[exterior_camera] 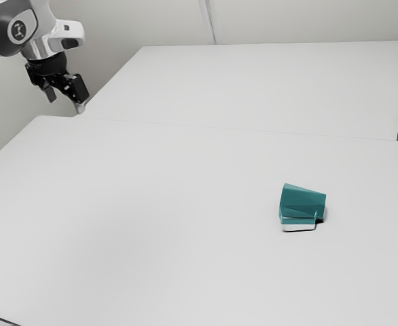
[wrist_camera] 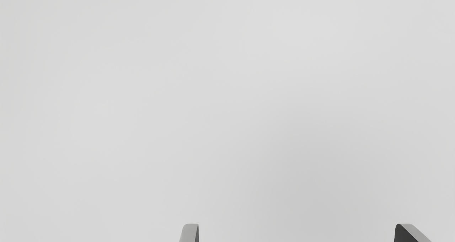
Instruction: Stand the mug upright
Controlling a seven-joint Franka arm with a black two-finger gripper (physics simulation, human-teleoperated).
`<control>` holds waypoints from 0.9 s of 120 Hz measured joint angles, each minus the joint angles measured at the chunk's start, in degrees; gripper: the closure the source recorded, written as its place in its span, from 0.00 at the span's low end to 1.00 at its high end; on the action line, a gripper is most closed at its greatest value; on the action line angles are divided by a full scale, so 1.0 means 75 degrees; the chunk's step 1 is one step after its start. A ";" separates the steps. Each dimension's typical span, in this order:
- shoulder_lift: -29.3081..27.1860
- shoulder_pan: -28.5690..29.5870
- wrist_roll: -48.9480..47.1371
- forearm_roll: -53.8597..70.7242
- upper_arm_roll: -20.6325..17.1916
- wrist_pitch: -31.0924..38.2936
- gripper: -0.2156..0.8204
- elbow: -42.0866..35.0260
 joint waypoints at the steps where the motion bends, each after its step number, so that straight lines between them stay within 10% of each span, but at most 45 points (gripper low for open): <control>1: 0.0005 0.0000 0.0001 -0.0001 0.0000 0.0004 0.21 0.0003; 108: 0.2331 -0.0009 -0.0213 -0.4677 -0.0020 0.0924 0.21 -0.0409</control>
